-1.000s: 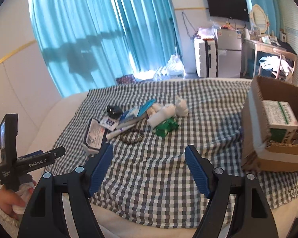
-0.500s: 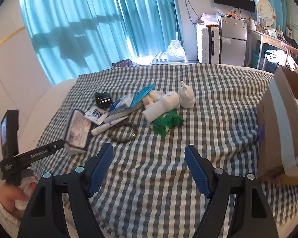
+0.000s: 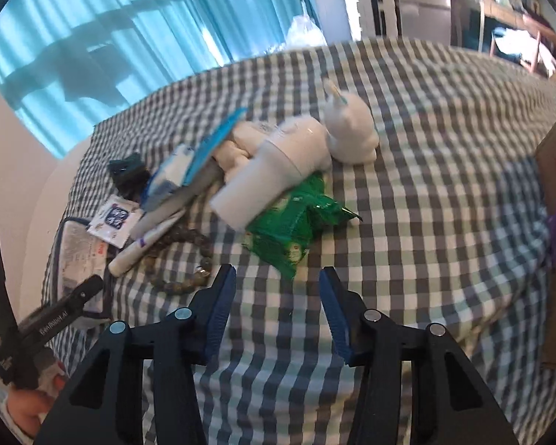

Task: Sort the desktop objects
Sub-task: 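Grasp the black-and-white wrapped pack with the left tool while the right tool grasps the green snack bag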

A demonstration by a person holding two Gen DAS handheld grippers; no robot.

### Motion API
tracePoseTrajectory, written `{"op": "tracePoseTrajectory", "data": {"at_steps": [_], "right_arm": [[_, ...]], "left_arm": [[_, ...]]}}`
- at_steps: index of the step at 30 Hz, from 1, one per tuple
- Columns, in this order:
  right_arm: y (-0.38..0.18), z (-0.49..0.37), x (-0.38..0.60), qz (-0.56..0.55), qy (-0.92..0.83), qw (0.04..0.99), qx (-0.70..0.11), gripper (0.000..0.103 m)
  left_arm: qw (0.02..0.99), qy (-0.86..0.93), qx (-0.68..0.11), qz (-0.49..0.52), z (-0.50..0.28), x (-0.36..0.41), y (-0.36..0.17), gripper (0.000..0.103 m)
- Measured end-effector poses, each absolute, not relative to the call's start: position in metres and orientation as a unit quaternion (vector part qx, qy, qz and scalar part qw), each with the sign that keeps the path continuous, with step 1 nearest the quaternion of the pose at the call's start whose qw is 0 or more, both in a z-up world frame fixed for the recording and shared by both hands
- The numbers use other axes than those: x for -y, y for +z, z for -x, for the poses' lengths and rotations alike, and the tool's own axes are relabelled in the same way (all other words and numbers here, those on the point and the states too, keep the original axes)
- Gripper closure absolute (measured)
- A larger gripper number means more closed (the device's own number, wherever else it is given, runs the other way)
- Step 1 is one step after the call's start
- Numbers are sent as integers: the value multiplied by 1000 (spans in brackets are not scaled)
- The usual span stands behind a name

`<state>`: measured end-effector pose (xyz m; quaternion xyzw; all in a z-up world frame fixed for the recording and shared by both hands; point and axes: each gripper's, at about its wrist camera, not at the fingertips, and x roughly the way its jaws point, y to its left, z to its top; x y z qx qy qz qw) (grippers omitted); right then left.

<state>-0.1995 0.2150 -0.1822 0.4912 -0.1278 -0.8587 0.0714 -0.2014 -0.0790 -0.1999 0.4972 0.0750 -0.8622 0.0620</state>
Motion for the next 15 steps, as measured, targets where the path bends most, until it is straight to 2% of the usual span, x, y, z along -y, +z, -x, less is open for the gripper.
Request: {"op": "tracePoseTrajectory", "data": {"at_steps": [1, 3, 7, 9, 11, 15], "right_arm": [[-185, 203, -216, -494, -856, 73, 133, 56], [-192, 210, -221, -496, -852, 72, 148, 56], [-201, 223, -226, -505, -838, 78, 192, 56], [-202, 231, -222, -512, -834, 83, 188, 58], [-205, 237, -219, -519, -831, 78, 182, 83], [-203, 228, -216, -528, -829, 76, 169, 85]], "left_arm": [[60, -860, -77, -501, 203, 79, -203, 38], [58, -863, -75, -497, 204, 78, -207, 42], [40, -872, -64, -484, 201, 73, -206, 74], [36, -871, -64, -487, 200, 71, -203, 76], [30, -869, -72, -489, 197, 71, -199, 80], [27, -874, -73, -479, 186, 74, -183, 80]]}}
